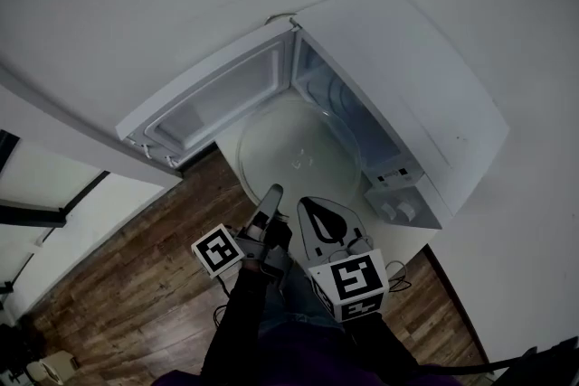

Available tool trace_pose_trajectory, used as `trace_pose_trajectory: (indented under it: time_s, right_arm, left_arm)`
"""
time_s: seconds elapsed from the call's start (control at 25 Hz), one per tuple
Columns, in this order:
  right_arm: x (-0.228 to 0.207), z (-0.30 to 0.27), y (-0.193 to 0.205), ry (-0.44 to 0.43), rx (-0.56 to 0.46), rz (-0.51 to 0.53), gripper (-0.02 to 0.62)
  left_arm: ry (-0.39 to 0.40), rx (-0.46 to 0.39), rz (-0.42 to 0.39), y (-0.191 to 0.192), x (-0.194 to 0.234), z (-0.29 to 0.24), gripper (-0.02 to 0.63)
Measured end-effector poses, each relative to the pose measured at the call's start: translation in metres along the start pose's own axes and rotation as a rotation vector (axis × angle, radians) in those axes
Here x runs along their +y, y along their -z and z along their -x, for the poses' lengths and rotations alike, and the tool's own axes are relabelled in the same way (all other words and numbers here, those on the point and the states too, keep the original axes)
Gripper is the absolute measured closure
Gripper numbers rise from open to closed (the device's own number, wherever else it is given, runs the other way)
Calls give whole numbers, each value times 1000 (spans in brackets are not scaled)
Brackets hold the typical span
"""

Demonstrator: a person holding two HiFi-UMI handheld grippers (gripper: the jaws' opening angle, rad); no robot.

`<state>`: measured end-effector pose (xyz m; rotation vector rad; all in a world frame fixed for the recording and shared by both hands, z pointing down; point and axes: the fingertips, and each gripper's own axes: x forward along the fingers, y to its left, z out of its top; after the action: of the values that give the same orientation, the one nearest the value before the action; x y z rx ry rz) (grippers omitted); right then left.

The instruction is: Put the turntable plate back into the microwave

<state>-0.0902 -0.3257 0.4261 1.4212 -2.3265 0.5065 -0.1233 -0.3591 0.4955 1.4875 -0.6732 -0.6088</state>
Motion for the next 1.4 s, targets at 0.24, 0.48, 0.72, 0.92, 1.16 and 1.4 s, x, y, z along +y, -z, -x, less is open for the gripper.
trace_pose_trajectory:
  time_s: [0.24,0.48,0.72,0.92,1.16,1.4]
  right_arm:
    - [-34,1,-1,127,28,44,584]
    - [-49,-7,-10,235,63,51,584]
    - [-62,-21,-7,289,104,15,584]
    - [-69,-28,3,329,147,5,584]
    - [-74,-37,-12,372,145,-2,584]
    - [-80,-43,-9,397,137,-8,584]
  left_arm:
    - [38,88,-22,-1,-8,-43,566]
    - [59,179,15,0,-8,-80,566]
    - [82,217,38,-8,2,-114,565]
    - [106,233,88,-8,9,-138,565]
    - [95,272,112,-6,17,-159,565]
    - [107,300,116,-5,19,-176,565]
